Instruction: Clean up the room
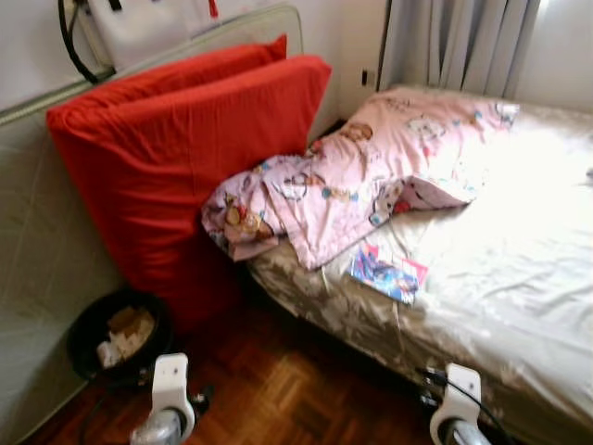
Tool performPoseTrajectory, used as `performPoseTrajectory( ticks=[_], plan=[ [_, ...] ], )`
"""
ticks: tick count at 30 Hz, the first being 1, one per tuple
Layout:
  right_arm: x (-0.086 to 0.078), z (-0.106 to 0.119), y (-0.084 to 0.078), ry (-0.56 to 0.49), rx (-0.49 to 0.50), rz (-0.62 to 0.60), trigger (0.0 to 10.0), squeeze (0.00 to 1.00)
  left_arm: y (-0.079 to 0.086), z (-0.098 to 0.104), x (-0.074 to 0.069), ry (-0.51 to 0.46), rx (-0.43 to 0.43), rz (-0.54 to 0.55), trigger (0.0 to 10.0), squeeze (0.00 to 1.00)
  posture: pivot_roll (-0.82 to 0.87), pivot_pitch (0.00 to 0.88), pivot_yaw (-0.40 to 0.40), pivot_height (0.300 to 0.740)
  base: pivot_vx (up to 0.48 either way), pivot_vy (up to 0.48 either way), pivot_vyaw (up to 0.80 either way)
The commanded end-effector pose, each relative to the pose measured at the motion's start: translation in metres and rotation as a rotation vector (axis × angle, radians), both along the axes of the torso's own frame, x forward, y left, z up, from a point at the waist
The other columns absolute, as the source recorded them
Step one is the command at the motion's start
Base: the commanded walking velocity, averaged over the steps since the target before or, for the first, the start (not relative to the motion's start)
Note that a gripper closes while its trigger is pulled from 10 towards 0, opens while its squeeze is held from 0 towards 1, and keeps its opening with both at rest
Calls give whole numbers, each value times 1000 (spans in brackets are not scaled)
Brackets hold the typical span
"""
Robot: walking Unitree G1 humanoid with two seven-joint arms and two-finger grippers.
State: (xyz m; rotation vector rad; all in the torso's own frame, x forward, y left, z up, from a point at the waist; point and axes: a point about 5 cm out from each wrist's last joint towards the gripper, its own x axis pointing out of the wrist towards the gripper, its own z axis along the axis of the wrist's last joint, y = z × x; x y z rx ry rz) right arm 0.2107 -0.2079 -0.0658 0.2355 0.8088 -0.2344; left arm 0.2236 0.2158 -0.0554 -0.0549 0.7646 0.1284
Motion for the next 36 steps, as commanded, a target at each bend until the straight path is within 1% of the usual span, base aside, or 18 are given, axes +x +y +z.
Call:
performPoseTrajectory(
  ticks=[1,10,25,27,32,36],
  plan=[
    [2,0,5,-2,22,0,10000,0,3,-3,-5,25,6,-4,10000,0,-103,0,79,740,262,0,0],
    [3,1,4,-9,24,-3,10000,0,4,-2,-4,18,2,-2,10000,0,-107,0,76,740,278,0,0],
    [6,3,3,-29,15,-3,10000,0,0,0,0,2,-10,6,10000,0,-112,0,64,740,291,0,0],
    [7,4,2,-32,7,13,10000,0,-2,1,2,-5,-17,7,10000,0,-125,0,45,740,292,0,0],
    [8,6,-2,-38,-11,38,10000,0,-8,1,3,-13,-33,12,10000,0,-130,0,27,740,292,0,0],
    [9,8,-4,-69,-16,46,10000,0,-14,3,8,-34,-42,-5,10000,0,-131,0,22,740,208,0,0]
  ],
)
